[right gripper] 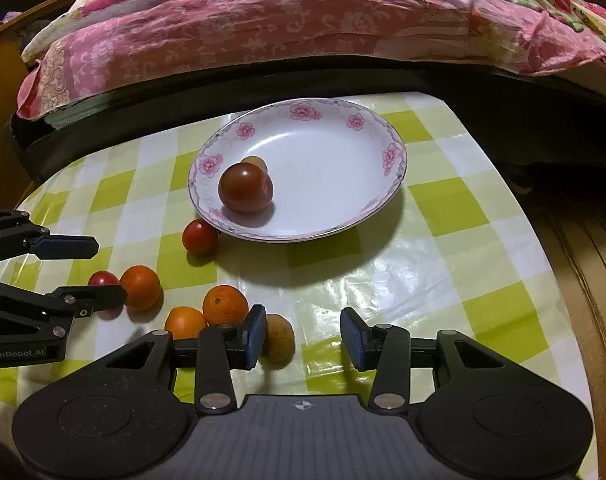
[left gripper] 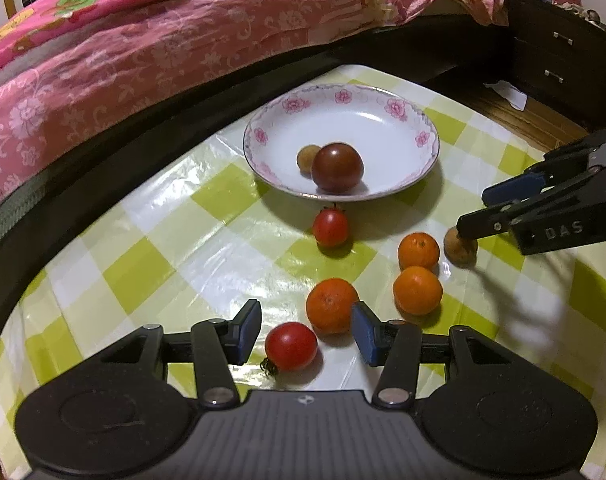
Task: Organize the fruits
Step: 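Withdraw both tools toward a red cherry tomato and another brown fruit, then grasp the red cherry tomato with the left tool while right grasps the brown fruit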
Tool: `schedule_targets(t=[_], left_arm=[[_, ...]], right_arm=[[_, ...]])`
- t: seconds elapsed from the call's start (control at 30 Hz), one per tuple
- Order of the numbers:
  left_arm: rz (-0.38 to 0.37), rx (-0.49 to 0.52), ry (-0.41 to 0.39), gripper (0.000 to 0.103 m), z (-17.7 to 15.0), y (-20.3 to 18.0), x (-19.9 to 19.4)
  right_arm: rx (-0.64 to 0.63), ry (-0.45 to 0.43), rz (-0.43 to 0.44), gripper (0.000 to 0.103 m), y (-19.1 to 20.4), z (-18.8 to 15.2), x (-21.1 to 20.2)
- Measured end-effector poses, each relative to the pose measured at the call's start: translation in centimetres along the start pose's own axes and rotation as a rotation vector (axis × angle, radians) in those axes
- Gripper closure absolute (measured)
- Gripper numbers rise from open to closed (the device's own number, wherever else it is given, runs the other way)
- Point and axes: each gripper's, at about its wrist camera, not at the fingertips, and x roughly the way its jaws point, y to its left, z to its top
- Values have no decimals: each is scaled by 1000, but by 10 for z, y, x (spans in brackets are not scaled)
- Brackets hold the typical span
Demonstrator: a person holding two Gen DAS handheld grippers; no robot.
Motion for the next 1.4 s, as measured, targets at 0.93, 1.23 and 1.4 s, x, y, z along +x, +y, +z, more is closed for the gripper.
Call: schedule_targets(t=[0.93, 1.23, 1.4], left_arm=[[-34, 56, 22, 46, -22, 5, 10], [-38, 40, 14, 50, -20, 5, 13], [-46, 41, 12, 58, -20, 5, 12]], right_arm=[[-136, 43, 55, 65, 8, -10, 12], [-147, 41, 53, 65, 8, -9, 14], [-152, 38, 51, 73, 10, -7, 16]])
